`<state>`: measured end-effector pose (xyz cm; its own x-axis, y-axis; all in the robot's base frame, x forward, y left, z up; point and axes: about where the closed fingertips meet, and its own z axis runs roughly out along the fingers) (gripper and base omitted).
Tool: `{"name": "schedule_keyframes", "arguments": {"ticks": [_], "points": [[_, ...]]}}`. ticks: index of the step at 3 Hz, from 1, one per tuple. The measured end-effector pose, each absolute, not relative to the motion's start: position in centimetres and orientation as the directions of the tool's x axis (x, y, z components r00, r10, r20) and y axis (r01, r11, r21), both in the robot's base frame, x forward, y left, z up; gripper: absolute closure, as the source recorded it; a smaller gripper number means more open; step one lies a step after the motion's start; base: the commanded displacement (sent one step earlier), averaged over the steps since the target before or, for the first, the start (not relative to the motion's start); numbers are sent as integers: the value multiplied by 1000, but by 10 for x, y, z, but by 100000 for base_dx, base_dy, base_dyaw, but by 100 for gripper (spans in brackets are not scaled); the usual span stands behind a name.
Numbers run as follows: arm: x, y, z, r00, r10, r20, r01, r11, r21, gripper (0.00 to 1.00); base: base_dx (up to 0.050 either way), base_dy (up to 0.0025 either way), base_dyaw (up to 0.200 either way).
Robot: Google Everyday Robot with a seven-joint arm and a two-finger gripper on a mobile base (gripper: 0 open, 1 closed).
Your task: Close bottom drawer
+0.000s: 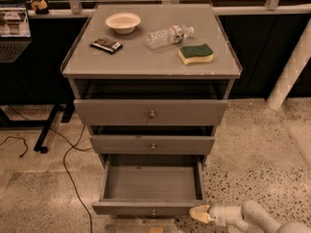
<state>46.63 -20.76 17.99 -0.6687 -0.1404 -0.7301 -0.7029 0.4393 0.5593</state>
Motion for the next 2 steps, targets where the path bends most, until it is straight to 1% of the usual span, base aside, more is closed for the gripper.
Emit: {"name": "schedule_keyframes", "arguments": {"ticks": [2], "points": [[494, -195, 180, -657, -169, -734, -723, 417, 551, 100, 0, 0, 0]]}}
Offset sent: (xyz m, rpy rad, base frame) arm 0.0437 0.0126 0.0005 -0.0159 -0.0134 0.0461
